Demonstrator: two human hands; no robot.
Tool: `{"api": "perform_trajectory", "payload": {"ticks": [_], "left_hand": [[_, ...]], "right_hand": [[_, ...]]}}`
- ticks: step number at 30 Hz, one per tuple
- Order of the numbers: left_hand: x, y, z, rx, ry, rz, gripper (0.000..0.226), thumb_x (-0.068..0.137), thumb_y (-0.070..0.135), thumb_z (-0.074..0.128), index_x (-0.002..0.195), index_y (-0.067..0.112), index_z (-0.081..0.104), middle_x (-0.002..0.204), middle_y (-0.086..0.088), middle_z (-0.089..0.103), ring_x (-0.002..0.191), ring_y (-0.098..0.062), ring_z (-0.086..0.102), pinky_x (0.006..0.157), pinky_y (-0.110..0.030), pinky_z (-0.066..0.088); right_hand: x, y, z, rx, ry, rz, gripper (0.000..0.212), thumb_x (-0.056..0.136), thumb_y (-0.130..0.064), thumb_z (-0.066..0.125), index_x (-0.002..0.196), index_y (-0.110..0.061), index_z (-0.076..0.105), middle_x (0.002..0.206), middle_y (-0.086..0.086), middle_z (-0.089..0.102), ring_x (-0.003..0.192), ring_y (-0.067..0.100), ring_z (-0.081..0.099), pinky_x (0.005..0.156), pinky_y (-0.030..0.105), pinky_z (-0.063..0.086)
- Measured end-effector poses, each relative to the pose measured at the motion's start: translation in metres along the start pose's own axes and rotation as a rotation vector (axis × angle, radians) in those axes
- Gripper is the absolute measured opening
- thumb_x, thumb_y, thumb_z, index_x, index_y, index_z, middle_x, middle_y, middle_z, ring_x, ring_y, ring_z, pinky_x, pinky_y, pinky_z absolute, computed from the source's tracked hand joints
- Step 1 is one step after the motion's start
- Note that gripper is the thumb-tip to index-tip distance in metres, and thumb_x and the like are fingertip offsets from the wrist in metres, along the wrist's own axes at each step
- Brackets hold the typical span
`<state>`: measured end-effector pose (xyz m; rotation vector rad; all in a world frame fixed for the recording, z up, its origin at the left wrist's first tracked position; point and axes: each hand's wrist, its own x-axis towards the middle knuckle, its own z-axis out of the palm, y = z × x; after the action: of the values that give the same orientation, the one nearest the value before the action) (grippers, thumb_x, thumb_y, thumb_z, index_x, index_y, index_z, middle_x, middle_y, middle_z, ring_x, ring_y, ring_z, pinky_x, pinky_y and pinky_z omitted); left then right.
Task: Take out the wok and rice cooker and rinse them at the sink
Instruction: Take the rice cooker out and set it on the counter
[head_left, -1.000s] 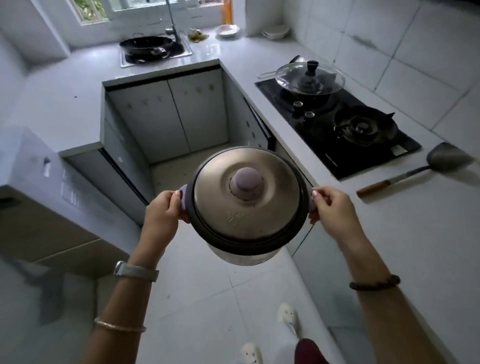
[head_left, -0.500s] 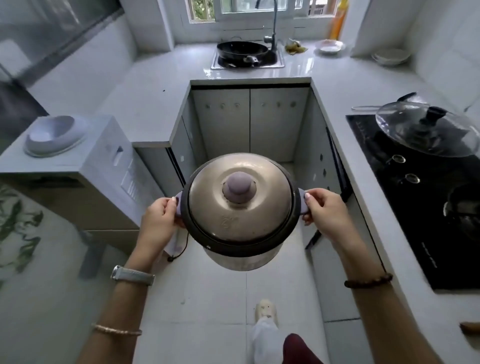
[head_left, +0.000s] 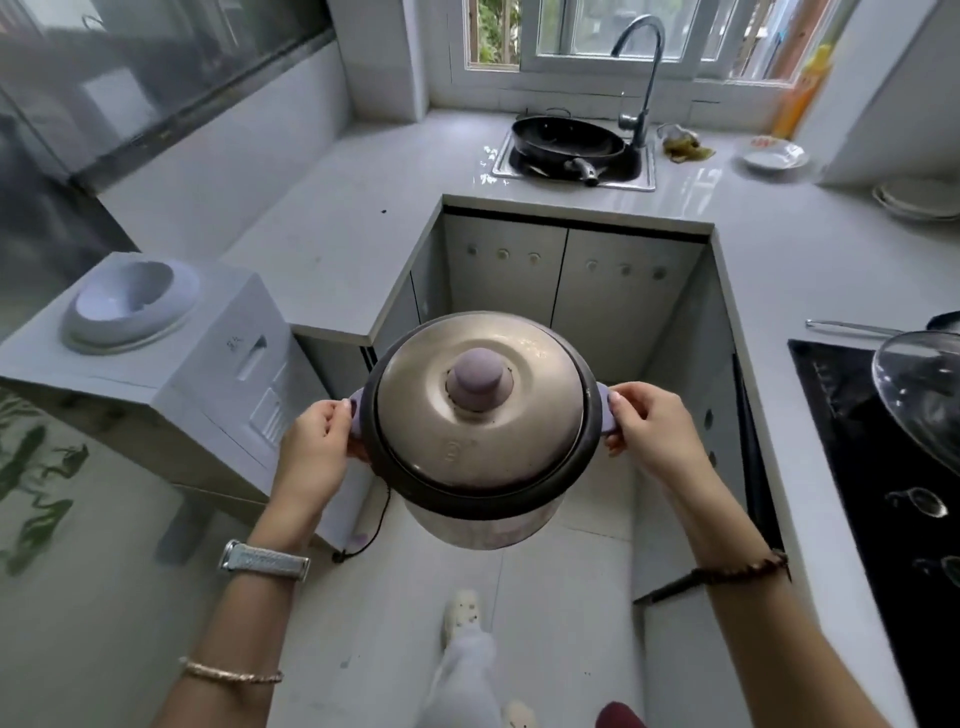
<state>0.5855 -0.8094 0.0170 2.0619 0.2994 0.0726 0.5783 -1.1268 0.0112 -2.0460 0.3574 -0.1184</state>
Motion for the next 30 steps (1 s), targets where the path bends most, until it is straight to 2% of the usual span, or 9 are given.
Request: {"api": "perform_trajectory", "payload": {"ticks": [4,7,10,13,18,22,24,26,30], "left_hand": [[0.056,0.004,0.018,-0.01,0.002,-0.016,0.037,0.102,0.028,0.041,0.074,0.013,0.061,0.073,-0.012,0.069,0.074,-0.03,0.067,0.076,-0.053,0.056],[0.108,0.006,0.032,-0.02,0.017,-0.014,0.039,0.102,0.026,0.042,0.072,0.009,0.06,0.067,-0.012,0.069,0.07,-0.032,0.068,0.074,-0.053,0.056],[0.162,0.014,0.044,-0.027,0.043,-0.023,0.038,0.102,0.022,0.042,0.074,0.004,0.06,0.064,-0.009,0.066,0.068,-0.025,0.068,0.067,-0.034,0.055],[0.206,0.026,0.051,0.009,0.055,-0.016,0.038,0.102,0.017,0.041,0.069,0.006,0.056,0.058,-0.001,0.057,0.049,-0.004,0.058,0.045,-0.01,0.037],[0.283,0.043,0.053,0.07,0.066,-0.012,0.04,0.102,0.02,0.041,0.074,-0.002,0.059,0.061,-0.003,0.063,0.052,-0.005,0.06,0.046,-0.012,0.039],[0.329,0.05,0.059,0.049,0.064,-0.048,0.04,0.102,0.023,0.041,0.077,-0.001,0.06,0.065,-0.008,0.069,0.065,-0.02,0.068,0.066,-0.033,0.049],[0.351,0.054,0.064,0.049,0.085,-0.079,0.039,0.102,0.021,0.041,0.076,0.0,0.059,0.063,-0.005,0.067,0.06,-0.013,0.067,0.062,-0.029,0.047],[0.372,0.058,0.069,0.058,0.124,-0.11,0.037,0.102,0.018,0.041,0.076,-0.001,0.058,0.061,0.0,0.063,0.049,0.001,0.061,0.053,-0.018,0.043],[0.413,0.06,0.082,0.027,0.198,-0.162,0.038,0.102,0.019,0.041,0.084,-0.008,0.06,0.067,-0.004,0.066,0.058,-0.007,0.063,0.057,-0.023,0.045]], "right_hand": [[0.064,-0.006,0.011,-0.021,-0.018,-0.011,0.021,0.096,-0.011,0.048,0.094,-0.006,0.068,0.063,0.005,0.065,0.045,0.012,0.058,0.055,0.032,0.054],[0.118,-0.011,0.024,-0.026,-0.021,-0.019,0.021,0.096,-0.012,0.048,0.094,-0.006,0.068,0.061,0.005,0.065,0.047,0.014,0.058,0.059,0.038,0.056],[0.174,-0.025,0.038,-0.042,-0.035,-0.02,0.021,0.096,-0.012,0.048,0.094,-0.007,0.068,0.061,0.006,0.065,0.048,0.015,0.059,0.063,0.039,0.056],[0.219,-0.04,0.051,-0.061,-0.034,-0.017,0.021,0.096,-0.012,0.048,0.094,-0.008,0.068,0.062,0.007,0.065,0.046,0.015,0.058,0.062,0.035,0.055],[0.294,-0.063,0.074,-0.083,-0.042,-0.013,0.021,0.095,-0.015,0.048,0.094,-0.012,0.068,0.068,0.009,0.069,0.053,0.017,0.062,0.067,0.038,0.057],[0.35,-0.078,0.093,-0.094,-0.081,-0.011,0.022,0.096,-0.015,0.047,0.094,-0.012,0.068,0.066,0.008,0.069,0.048,0.013,0.059,0.062,0.032,0.055],[0.378,-0.086,0.103,-0.095,-0.097,-0.013,0.022,0.096,-0.015,0.046,0.092,-0.012,0.068,0.065,0.009,0.067,0.045,0.012,0.057,0.053,0.023,0.05],[0.407,-0.095,0.113,-0.111,-0.125,-0.034,0.023,0.096,-0.015,0.046,0.089,-0.013,0.068,0.066,0.011,0.068,0.047,0.014,0.059,0.055,0.026,0.05],[0.47,-0.107,0.134,-0.106,-0.203,-0.06,0.024,0.096,-0.014,0.045,0.086,-0.014,0.067,0.067,0.013,0.068,0.046,0.015,0.058,0.055,0.025,0.048]]}}
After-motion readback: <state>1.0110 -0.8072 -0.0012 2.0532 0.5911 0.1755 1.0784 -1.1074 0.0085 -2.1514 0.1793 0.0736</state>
